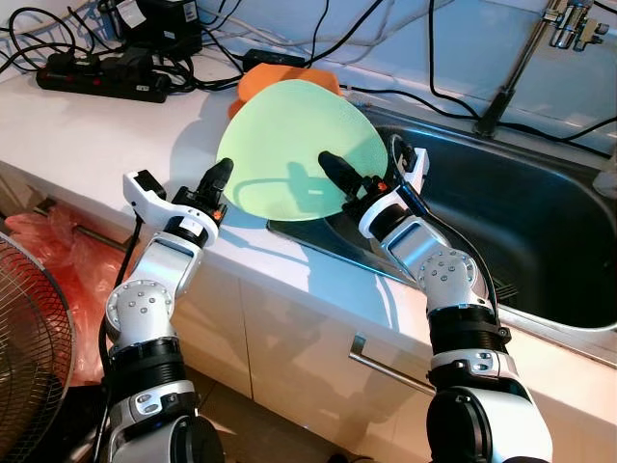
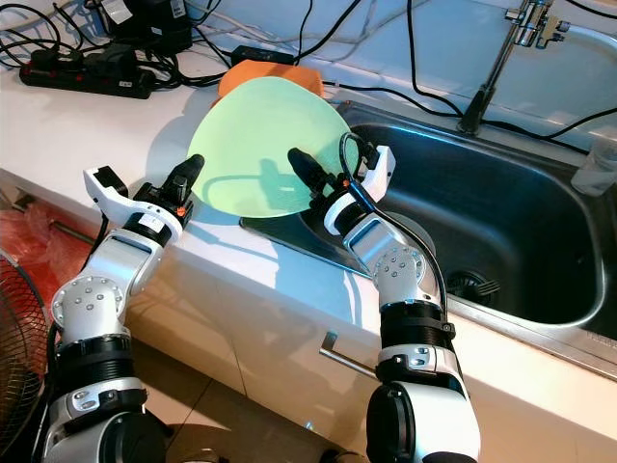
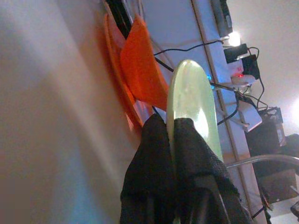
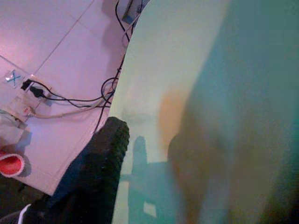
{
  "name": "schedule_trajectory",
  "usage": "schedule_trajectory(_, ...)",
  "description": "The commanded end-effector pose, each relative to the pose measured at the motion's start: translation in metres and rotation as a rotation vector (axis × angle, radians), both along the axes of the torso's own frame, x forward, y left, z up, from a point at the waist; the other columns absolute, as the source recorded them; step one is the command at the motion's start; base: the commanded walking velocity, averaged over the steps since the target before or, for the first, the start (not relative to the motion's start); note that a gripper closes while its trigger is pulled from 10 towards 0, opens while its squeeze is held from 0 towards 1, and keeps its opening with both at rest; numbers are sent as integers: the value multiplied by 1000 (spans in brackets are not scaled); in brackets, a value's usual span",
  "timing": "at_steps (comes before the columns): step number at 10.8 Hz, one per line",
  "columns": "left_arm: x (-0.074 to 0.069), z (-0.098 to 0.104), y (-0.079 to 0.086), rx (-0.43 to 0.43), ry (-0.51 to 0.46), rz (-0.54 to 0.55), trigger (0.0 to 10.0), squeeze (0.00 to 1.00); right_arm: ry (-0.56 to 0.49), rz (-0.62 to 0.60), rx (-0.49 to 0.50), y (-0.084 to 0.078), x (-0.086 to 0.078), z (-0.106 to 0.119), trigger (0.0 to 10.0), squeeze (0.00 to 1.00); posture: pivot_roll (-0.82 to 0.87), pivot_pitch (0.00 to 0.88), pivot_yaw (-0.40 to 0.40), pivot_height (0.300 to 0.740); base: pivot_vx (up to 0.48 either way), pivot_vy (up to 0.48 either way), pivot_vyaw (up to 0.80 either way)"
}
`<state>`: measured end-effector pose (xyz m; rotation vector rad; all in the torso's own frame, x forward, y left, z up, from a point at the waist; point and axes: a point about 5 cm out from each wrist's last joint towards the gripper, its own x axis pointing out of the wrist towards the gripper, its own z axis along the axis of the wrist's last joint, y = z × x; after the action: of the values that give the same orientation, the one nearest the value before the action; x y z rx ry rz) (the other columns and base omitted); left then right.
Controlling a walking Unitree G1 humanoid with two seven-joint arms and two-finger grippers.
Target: Kitchen organization
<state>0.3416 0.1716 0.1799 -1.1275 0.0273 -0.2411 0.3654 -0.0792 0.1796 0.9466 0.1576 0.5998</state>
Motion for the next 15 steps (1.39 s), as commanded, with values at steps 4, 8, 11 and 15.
schedule_trajectory(4, 3, 6, -12, 17, -26, -77, 0, 0, -149, -69, 77, -15, 1, 33, 0, 0, 28, 30, -47, 740, 0, 0, 0)
schedule_trajectory(8, 1, 4, -19, 33, -25, -117, 0, 0, -172, -86, 91, -19, -1, 39, 0, 0, 24, 27, -44, 740, 0, 0, 0)
schedule_trajectory(11, 1, 4, -16, 48, -25, -111, 0, 0, -170, -84, 86, -17, -1, 40, 0, 0, 25, 30, -46, 740, 0, 0, 0)
schedule_trajectory(15, 1, 2, -20, 100, -26, -136, 10000, 1000, -164, -88, 77, -17, -2, 38, 3804, 0, 24, 31, -47, 740, 0, 0, 0)
